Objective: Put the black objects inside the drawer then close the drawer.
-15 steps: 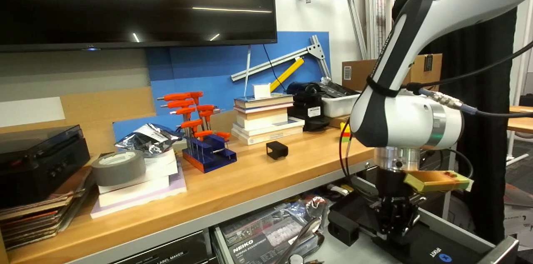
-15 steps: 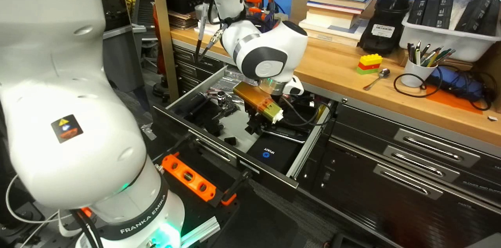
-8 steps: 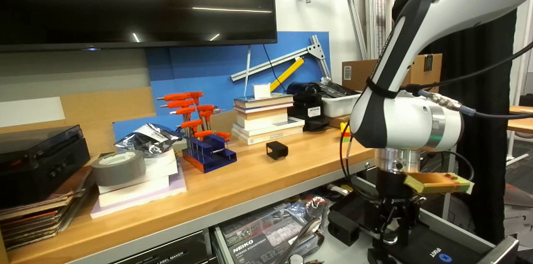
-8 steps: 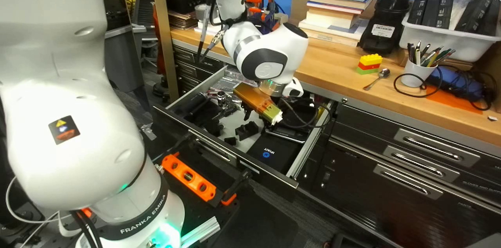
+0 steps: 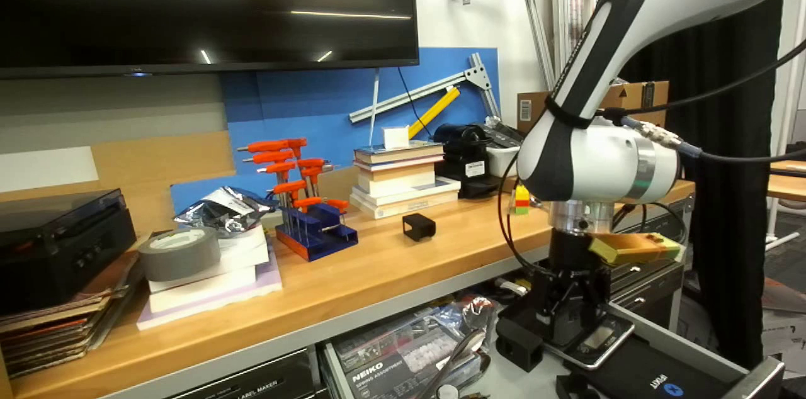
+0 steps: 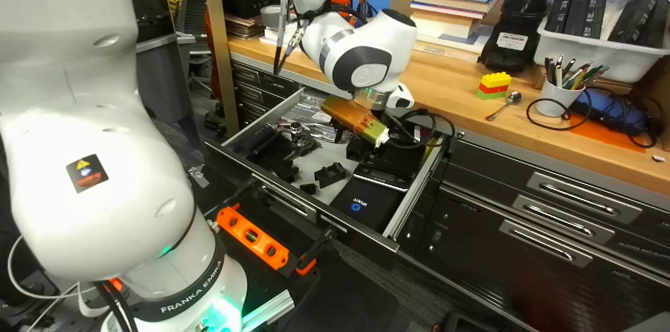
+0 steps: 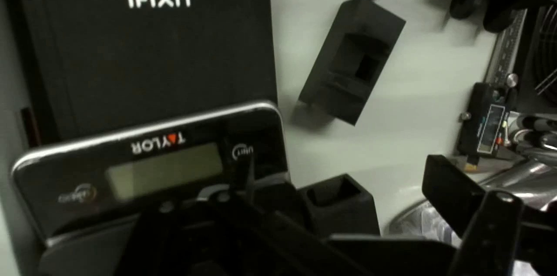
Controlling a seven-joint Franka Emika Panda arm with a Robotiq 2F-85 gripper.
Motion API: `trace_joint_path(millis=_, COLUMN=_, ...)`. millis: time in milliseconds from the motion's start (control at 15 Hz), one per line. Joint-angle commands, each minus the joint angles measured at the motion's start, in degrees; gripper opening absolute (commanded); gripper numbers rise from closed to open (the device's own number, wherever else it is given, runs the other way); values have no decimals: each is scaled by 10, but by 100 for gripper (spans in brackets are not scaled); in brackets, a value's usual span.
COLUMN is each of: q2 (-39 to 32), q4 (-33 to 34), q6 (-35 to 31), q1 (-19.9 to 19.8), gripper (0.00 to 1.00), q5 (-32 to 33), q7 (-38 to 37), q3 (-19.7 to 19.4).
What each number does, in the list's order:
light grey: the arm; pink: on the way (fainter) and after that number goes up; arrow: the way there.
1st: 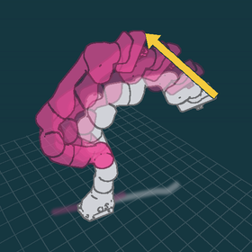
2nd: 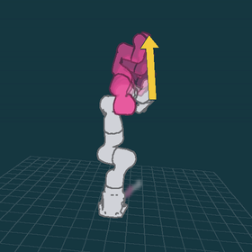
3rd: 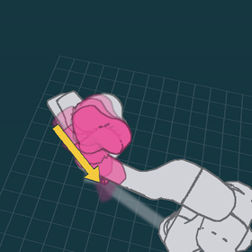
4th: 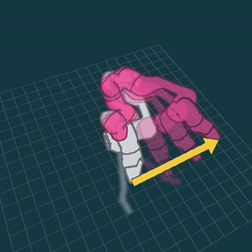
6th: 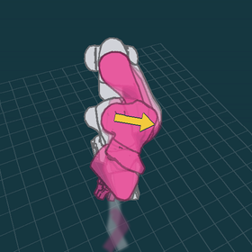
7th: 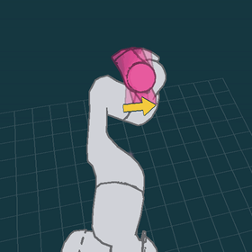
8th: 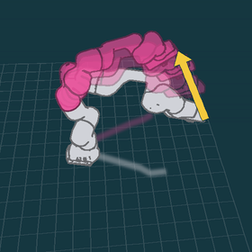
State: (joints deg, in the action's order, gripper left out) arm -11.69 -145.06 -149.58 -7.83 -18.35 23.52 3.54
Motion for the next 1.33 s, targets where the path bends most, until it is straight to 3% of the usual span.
trace_joint_path(millis=0, q2=32, q4=52, q6=49, q1=19, gripper=100, q5=62, q7=-43, q3=-12)
trace_joint_path(millis=600, q2=-8, q4=271, q6=159, q1=52, gripper=100, q5=168, q7=-69, q3=-14)
trace_joint_path(millis=1267, q2=-137, q4=460, q6=188, q1=92, gripper=100, q5=175, q7=-63, q3=15)
